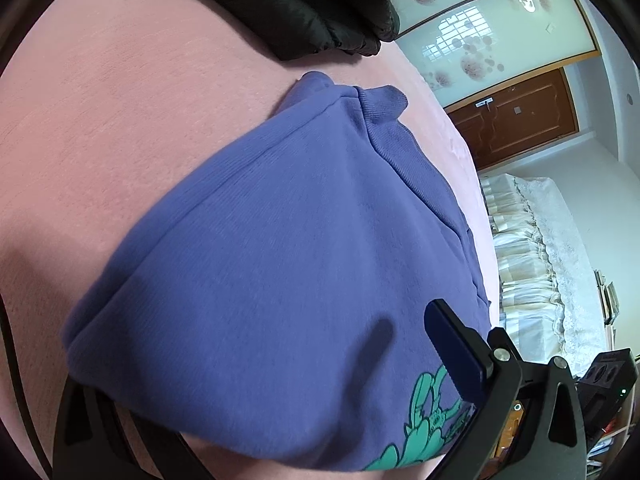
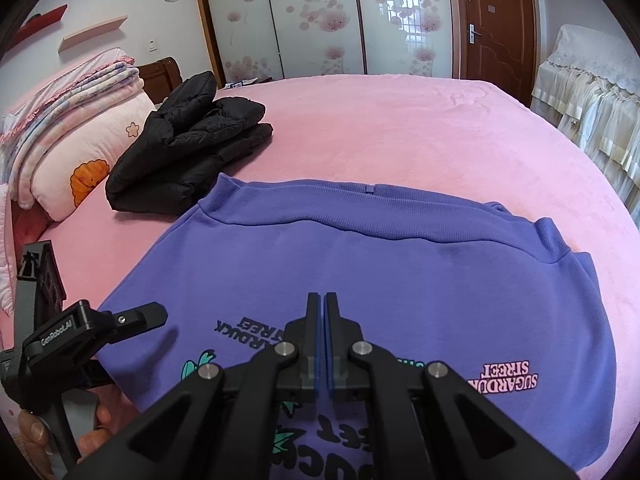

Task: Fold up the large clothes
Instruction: 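Lift the grasped hoodie side with the left tool and fold it inward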

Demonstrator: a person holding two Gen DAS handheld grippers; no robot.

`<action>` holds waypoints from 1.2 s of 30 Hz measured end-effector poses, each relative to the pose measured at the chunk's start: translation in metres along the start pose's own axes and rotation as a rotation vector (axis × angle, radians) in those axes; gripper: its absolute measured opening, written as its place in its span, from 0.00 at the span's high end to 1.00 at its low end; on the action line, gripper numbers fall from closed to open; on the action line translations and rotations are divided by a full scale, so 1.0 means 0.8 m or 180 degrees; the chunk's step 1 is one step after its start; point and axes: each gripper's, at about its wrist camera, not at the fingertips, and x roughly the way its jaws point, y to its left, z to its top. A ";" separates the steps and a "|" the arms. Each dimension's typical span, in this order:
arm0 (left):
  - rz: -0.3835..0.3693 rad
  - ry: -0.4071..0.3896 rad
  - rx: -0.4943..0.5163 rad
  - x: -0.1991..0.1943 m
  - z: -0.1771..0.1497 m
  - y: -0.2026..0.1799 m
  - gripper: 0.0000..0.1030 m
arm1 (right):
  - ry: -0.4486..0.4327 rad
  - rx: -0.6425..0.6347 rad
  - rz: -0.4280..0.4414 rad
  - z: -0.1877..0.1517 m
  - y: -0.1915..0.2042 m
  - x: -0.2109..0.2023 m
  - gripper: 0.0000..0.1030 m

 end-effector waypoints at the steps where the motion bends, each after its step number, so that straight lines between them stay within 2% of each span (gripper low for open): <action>1: -0.0004 -0.0022 -0.0010 -0.001 0.001 0.001 0.01 | 0.0002 0.0001 0.0000 0.000 0.000 0.000 0.99; 4: -0.0053 -0.0105 -0.0121 -0.004 0.006 0.001 0.03 | -0.0006 0.0018 0.0007 0.002 -0.002 0.000 0.99; 5: -0.0068 -0.0129 -0.0170 -0.006 0.007 0.002 0.10 | -0.0004 0.0035 0.0013 0.004 -0.004 0.000 0.99; 7: -0.0121 -0.0147 -0.0224 -0.010 0.014 0.003 0.33 | -0.0017 0.0066 0.0006 0.007 -0.006 0.000 0.99; 8: -0.0112 -0.0123 -0.0212 -0.009 0.019 0.003 0.55 | -0.0018 0.0073 0.0003 0.008 -0.007 0.001 0.99; 10: -0.0106 -0.0037 -0.0168 -0.007 0.026 0.001 0.62 | -0.0042 0.0102 0.0000 0.011 -0.008 0.003 0.99; 11: -0.0075 -0.0011 -0.0090 -0.008 0.027 -0.003 0.71 | -0.0047 0.0097 -0.0014 0.012 -0.008 0.005 0.99; 12: -0.0026 -0.0025 0.0046 -0.013 0.025 -0.012 0.74 | -0.0055 0.0084 -0.0056 0.013 -0.007 0.007 0.99; 15: 0.0173 -0.0149 0.0451 -0.026 0.020 -0.042 0.77 | -0.0042 0.0104 -0.0164 0.011 -0.007 0.015 0.99; 19: 0.0179 -0.0313 0.0696 -0.048 0.015 -0.074 0.79 | 0.0091 0.0177 -0.0218 -0.004 -0.010 0.037 0.99; 21: 0.0164 -0.0391 0.0926 -0.058 0.010 -0.100 0.80 | 0.0146 0.0240 -0.0198 -0.011 -0.015 0.047 0.99; 24: 0.0080 -0.0463 0.1271 -0.066 0.000 -0.140 0.82 | 0.0189 0.0508 -0.0040 -0.023 -0.032 0.061 0.99; 29: -0.0075 -0.0465 0.1891 -0.064 -0.030 -0.215 0.82 | 0.0144 0.0640 0.0110 -0.036 -0.046 0.071 1.00; 32: -0.0112 -0.0459 0.2152 -0.059 -0.046 -0.246 0.82 | 0.0131 0.0881 0.0361 -0.040 -0.067 0.073 1.00; 36: -0.0002 -0.0508 0.2331 -0.055 -0.059 -0.271 0.82 | 0.0265 0.0966 0.0612 -0.031 -0.084 0.073 1.00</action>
